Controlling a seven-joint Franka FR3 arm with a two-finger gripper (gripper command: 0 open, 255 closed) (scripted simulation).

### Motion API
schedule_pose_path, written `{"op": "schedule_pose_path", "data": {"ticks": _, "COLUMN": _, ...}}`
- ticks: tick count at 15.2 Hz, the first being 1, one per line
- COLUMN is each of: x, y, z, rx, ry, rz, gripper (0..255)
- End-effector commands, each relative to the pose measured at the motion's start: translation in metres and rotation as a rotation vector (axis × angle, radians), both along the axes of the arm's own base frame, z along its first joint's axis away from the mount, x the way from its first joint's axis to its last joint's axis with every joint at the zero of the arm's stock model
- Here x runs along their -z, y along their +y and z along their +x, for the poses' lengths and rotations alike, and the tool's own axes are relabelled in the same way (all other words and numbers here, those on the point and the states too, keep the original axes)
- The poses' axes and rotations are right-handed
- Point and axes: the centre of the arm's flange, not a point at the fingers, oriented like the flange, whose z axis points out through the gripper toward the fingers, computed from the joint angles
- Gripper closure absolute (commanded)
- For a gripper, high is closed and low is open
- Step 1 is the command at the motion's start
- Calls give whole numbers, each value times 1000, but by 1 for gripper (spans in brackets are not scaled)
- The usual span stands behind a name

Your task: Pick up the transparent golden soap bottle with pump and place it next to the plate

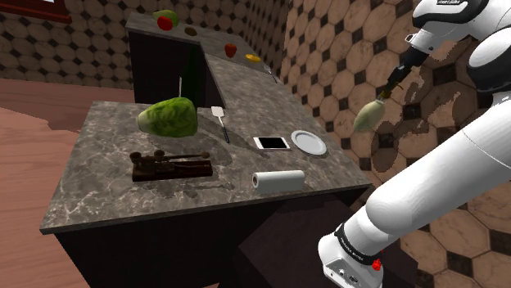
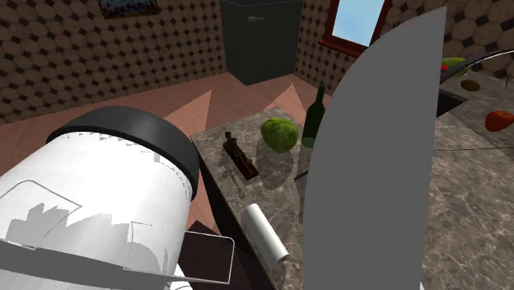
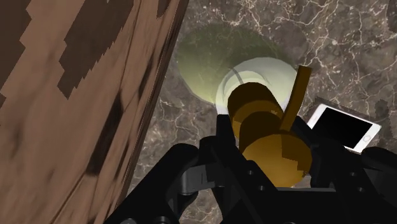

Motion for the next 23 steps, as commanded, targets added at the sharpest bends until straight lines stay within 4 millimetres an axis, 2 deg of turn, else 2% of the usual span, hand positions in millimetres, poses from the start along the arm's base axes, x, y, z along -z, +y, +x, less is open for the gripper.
{"op": "schedule_pose_path", "data": {"ticks": 1, "x": 10, "y": 0, "z": 0, "rx": 0, "ry": -1, "rz": -1, "gripper": 255}}
{"op": "schedule_pose_path", "data": {"ticks": 23, "x": 126, "y": 0, "z": 0, "rx": 0, "ry": -1, "rz": -1, "gripper": 255}}
